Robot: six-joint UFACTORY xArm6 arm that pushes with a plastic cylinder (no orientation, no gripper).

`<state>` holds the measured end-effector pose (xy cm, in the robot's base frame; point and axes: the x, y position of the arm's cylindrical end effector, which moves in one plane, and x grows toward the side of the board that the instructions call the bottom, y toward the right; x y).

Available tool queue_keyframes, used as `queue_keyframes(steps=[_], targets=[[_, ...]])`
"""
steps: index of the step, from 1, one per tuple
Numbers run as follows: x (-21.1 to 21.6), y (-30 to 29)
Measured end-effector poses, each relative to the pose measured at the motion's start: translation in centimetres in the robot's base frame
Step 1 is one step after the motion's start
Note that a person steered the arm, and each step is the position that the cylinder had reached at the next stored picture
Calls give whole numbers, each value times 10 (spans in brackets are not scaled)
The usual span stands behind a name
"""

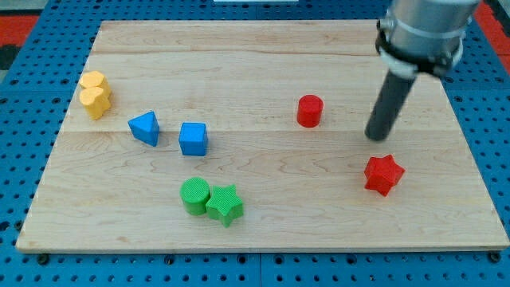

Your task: Move the red circle on top of the red star

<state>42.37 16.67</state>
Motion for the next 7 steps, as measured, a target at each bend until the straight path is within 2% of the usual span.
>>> queue_keyframes(steps=[1,2,3,5,6,7], targets=[[-78,-24],[-55,-70],[-13,-102],[44,-57],[-2,-111],[3,-163]])
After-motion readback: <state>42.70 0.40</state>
